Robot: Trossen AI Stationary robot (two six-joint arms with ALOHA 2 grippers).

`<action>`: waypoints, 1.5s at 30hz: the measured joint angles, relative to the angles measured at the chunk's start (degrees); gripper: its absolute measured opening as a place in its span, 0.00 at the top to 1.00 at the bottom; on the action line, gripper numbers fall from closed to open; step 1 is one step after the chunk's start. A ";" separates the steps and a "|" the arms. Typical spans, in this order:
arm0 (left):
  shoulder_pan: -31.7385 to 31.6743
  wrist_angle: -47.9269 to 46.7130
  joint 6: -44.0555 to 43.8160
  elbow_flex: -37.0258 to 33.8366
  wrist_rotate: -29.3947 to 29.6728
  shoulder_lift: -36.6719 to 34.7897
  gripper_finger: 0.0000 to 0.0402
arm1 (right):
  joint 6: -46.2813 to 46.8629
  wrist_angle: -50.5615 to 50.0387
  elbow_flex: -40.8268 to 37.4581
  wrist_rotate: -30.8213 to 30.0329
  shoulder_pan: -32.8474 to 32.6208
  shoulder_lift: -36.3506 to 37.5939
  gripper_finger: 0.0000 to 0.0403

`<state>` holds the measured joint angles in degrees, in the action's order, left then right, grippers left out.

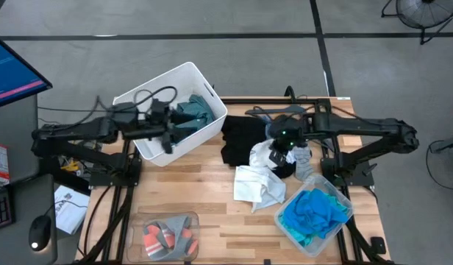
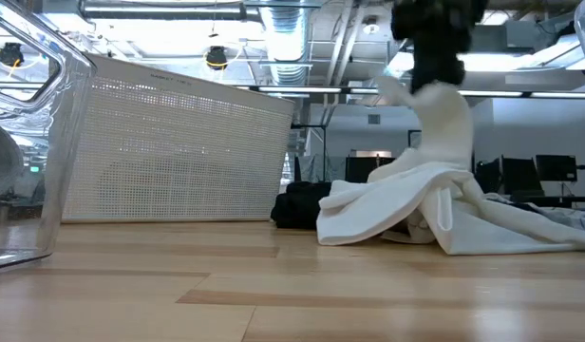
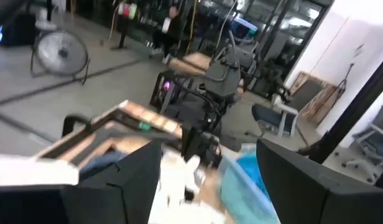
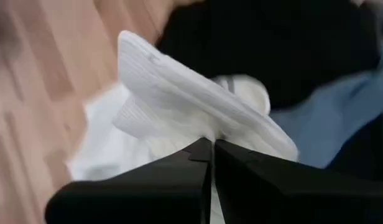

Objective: Pick & Place Cloths
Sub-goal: Put the top white sock into the left transparent bin

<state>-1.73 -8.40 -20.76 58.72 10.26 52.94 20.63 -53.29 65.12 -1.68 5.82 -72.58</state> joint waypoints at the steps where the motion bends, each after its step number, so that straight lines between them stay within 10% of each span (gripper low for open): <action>1: 0.09 1.80 0.85 0.00 -0.04 1.28 0.39 | 0.02 -0.10 1.46 -0.29 -0.30 0.20 1.00; 21: 0.17 29.47 6.92 0.00 -3.23 31.80 0.26 | 0.43 9.96 13.93 -4.40 -7.79 0.16 1.00; 45: 0.10 41.48 7.08 0.00 -9.29 38.04 0.26 | -0.18 26.32 15.19 0.43 -9.62 0.14 1.00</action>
<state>-1.63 33.07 -13.69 58.72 0.97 90.98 20.45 -26.97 80.31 -1.26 -3.79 -72.44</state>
